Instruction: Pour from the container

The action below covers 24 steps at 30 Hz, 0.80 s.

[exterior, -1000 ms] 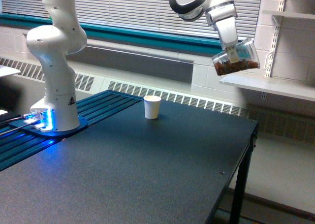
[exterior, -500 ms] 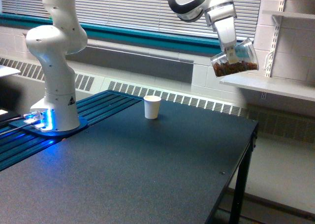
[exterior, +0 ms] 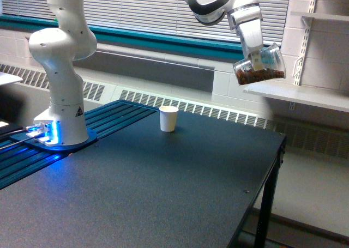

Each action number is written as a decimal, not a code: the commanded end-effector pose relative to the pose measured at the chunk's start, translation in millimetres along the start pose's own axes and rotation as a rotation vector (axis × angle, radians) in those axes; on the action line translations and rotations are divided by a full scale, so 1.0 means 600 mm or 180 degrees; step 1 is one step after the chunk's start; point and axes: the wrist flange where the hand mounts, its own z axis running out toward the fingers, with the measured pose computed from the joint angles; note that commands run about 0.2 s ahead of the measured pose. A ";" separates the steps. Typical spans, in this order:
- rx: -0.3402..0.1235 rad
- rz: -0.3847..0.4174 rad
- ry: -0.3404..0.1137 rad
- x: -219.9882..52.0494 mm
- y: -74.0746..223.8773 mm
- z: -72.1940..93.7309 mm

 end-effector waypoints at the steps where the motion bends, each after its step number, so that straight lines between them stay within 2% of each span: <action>1: 0.0009 -0.0070 0.0036 -0.017 -0.030 -0.013; 13: 0.0002 -0.0145 0.0067 -0.061 -0.056 -0.028; 24: -0.0019 -0.0106 0.0022 -0.128 -0.064 -0.035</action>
